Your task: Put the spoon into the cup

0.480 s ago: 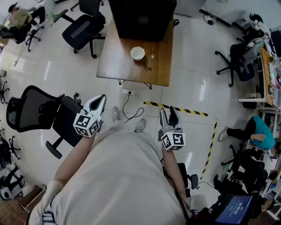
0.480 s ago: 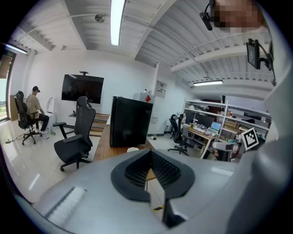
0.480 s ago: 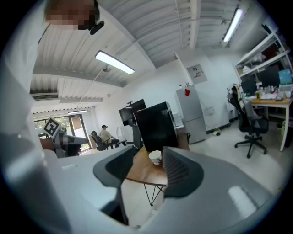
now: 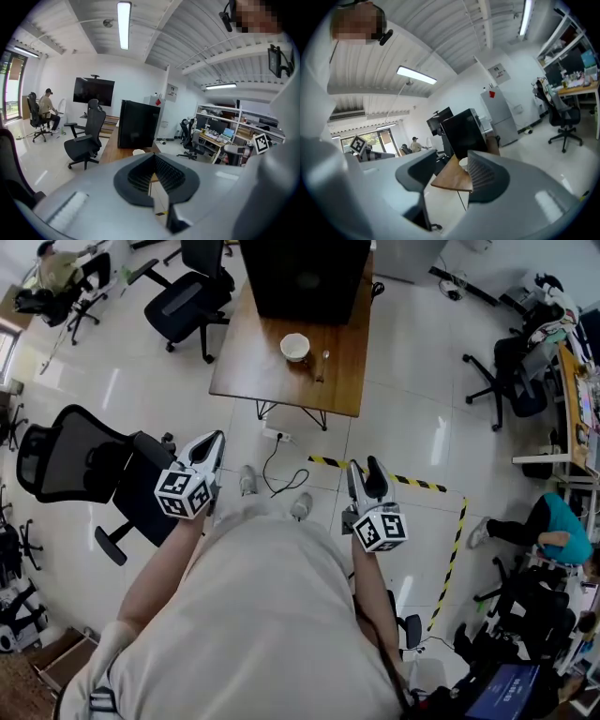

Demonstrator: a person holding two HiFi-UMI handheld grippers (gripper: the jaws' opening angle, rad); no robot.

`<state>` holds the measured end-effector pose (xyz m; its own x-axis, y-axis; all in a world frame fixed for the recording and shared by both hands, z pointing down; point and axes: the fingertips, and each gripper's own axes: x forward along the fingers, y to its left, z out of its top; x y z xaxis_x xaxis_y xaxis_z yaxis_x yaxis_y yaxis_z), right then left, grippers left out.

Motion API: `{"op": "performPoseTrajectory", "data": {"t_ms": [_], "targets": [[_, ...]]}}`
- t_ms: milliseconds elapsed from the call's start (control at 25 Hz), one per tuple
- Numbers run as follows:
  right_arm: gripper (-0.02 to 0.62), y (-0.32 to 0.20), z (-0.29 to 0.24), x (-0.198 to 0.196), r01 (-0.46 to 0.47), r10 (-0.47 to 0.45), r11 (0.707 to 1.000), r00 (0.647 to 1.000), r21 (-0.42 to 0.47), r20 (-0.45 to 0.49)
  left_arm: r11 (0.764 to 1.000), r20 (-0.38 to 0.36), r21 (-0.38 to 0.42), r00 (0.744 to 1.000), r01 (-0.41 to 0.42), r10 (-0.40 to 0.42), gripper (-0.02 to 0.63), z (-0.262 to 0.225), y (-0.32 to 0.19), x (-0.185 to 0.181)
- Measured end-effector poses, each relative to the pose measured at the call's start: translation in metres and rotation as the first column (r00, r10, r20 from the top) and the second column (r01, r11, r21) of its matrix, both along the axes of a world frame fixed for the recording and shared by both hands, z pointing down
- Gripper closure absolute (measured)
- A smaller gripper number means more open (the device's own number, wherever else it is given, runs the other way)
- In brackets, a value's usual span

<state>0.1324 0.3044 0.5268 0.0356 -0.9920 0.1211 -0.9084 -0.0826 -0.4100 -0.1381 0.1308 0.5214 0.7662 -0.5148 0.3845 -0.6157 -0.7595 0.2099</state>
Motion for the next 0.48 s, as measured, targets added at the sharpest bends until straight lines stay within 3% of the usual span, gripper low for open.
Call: {"op": "performPoseTrajectory", "data": {"t_ms": [80, 240, 480], "targets": [[0.391, 0.004, -0.003, 0.006, 0.004, -0.004, 1.0, 1.0, 0.013, 0.012, 0.999, -0.01, -0.014, 1.0, 0.029, -0.029, 0.601, 0.0, 0.007, 0.0], [0.394, 0.01, -0.006, 0.023, -0.016, 0.01, 0.999, 0.99, 0.04, 0.14, 0.999, -0.042, -0.023, 0.998, 0.038, -0.039, 0.601, -0.007, 0.025, 0.005], [0.394, 0.013, -0.003, 0.037, -0.04, 0.031, 0.999, 0.967, 0.03, 0.252, 0.997, -0.038, -0.026, 0.997, 0.072, -0.073, 0.601, -0.003, 0.034, 0.0]]}}
